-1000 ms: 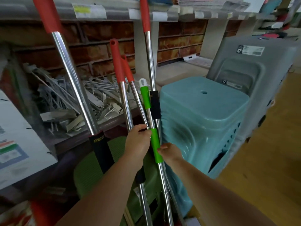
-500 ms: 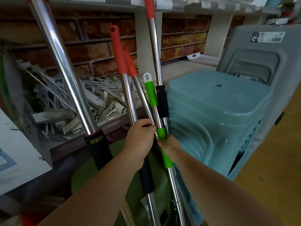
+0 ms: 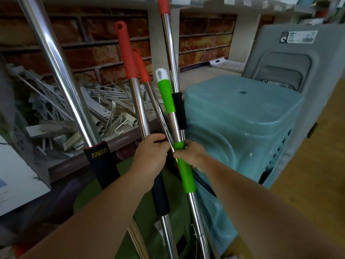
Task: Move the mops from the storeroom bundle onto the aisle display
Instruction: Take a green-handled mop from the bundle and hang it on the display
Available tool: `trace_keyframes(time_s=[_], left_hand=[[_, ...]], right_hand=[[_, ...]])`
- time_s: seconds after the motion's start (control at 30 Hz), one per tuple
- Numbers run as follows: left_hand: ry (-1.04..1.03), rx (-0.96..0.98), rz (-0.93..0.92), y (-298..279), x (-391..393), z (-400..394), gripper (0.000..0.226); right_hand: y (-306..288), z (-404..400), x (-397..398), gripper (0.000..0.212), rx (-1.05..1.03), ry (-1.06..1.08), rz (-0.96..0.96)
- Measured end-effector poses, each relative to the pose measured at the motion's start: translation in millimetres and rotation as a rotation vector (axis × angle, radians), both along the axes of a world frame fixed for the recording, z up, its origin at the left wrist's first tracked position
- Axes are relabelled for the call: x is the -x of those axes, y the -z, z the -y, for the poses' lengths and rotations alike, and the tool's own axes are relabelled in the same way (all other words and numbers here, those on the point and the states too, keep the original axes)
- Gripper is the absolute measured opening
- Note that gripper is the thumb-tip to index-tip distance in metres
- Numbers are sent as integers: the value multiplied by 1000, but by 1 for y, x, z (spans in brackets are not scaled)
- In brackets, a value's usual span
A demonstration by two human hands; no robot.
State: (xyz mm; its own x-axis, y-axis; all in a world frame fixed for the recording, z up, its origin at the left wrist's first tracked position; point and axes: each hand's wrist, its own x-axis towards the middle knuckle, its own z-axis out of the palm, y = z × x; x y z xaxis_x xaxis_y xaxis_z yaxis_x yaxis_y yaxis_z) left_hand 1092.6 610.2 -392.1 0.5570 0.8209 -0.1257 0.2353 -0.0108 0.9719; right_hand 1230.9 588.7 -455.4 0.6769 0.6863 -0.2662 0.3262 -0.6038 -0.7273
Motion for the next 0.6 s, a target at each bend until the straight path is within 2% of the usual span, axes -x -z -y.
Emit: trace_keyframes(time_s=[0.13, 0.27, 0.3, 0.37, 0.43, 0.53, 0.6], left_hand=[[-22, -25, -20, -19, -5, 7, 23], [-32, -58, -22, -52, -9, 26, 33], [-30, -68, -16, -64, -10, 32, 31], [-22, -79, 9, -90, -13, 47, 7], [-27, -111, 55, -118, -14, 63, 3], [-35, -172, 105, -154, -12, 87, 44], [-27, -220, 119, -175, -6, 104, 51]], right_hand=[[-42, 24, 3, 53, 118, -92, -33], [-82, 56, 17, 49, 179, -174, -17], [-92, 65, 22, 47, 194, -195, -14], [-113, 82, 32, 45, 227, -238, -16], [-134, 103, 42, 44, 257, -271, -33], [-160, 138, 55, 44, 259, -304, -23], [-174, 163, 64, 46, 244, -336, -32]])
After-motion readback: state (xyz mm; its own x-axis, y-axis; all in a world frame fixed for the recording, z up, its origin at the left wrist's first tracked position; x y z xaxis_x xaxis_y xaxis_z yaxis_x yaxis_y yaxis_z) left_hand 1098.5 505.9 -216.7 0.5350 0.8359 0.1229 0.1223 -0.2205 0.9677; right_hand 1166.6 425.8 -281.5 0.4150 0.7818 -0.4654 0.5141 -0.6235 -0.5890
